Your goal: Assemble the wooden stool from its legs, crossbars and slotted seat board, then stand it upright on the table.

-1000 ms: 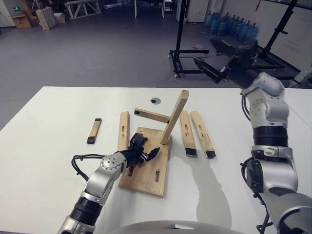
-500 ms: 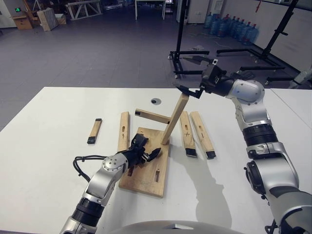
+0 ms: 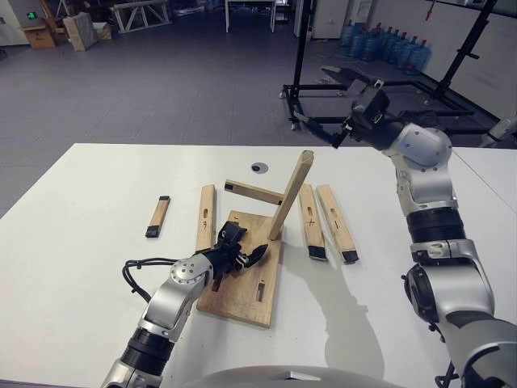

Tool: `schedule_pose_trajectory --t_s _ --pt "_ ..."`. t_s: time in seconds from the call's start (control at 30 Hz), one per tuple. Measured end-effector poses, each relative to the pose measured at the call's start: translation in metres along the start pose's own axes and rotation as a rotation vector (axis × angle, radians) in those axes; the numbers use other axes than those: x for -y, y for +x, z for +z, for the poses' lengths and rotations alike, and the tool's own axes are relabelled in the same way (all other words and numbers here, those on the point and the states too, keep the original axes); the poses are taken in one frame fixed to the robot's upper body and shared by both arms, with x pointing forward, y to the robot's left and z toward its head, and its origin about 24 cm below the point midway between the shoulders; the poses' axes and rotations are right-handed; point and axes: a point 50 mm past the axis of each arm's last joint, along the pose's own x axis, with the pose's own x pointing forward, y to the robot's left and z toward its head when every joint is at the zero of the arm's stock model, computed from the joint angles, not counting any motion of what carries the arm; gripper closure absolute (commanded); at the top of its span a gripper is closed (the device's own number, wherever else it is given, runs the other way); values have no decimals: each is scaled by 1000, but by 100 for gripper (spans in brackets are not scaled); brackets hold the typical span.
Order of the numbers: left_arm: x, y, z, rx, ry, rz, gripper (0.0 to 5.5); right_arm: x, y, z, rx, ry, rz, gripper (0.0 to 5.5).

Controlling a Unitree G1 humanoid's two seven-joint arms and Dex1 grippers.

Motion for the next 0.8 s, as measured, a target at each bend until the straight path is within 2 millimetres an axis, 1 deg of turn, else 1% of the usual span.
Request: schedule_pose_trajectory --t_s 0.07,0.17,0.4,0.5,0.6,0.63,0.7,0.77,0.8 --pt "0 0 0 -1 0 1 176 -20 -5 -12 -51 47 80 115" --pt "-1 0 0 -1 1 1 176 -20 -6 -8 -108 -25 155 115" --pt "-2 -1 -1 -1 2 -1 176 -20 -4 -5 -142 9 158 115" --pt "-2 0 0 1 4 -6 176 -21 -4 -4 -120 38 116 115" --pt "-3 0 0 4 2 -16 176 -22 -10 -3 -73 164 29 115" --pt "-3 0 1 7 3 -20 176 -16 -12 2 -37 192 -26 115" --pt "-3 0 1 9 1 -21 176 5 -23 9 -2 232 -184 115" --pt "-4 0 0 10 -5 -13 176 20 -40 5 -39 301 -347 115" --pt "-4 0 0 12 -10 -8 176 21 -46 1 -78 337 -404 115"
